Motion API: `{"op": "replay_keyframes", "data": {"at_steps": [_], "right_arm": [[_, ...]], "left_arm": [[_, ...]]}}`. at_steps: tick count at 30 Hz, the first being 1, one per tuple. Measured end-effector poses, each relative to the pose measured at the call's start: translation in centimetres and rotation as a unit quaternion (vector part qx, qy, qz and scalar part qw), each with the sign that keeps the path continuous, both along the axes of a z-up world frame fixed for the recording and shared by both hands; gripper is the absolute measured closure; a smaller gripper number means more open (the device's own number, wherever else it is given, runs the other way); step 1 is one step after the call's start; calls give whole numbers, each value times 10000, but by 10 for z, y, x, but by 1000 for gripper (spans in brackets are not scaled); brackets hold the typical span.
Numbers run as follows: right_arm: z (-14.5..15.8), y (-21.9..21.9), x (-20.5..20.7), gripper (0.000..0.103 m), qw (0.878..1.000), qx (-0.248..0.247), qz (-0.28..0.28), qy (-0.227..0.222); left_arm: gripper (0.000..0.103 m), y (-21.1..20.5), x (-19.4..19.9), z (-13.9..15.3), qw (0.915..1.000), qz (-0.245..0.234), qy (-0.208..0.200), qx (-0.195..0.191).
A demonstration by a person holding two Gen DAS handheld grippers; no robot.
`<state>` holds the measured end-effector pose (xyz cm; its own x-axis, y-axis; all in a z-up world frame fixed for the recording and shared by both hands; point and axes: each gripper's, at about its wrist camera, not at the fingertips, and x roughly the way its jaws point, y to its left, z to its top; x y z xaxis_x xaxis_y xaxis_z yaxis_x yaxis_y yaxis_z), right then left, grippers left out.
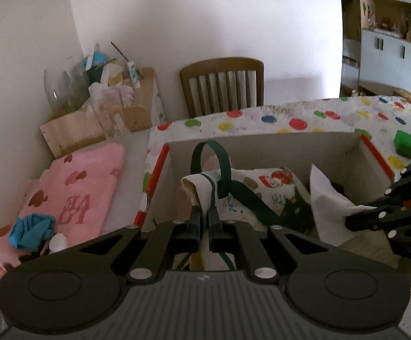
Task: Organize soft objects
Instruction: 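Lower and open both grippers to drop the tote bag and tissue in the box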
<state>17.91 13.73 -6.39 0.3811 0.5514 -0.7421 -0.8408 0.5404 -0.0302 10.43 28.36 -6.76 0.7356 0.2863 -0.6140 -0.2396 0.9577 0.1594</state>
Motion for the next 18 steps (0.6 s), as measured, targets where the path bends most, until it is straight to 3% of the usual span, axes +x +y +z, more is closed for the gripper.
{"op": "replay_keyframes", "data": {"at_steps": [11,18], "right_arm": [[-17,3,3,95,9994,-97,-124,315],[-18,3,7,88,9988,-93,-136,464]], "left_arm": [[98,5,5,-14,9990,47,434,46],[97,5,2,-15,9989,147,454,30]]}}
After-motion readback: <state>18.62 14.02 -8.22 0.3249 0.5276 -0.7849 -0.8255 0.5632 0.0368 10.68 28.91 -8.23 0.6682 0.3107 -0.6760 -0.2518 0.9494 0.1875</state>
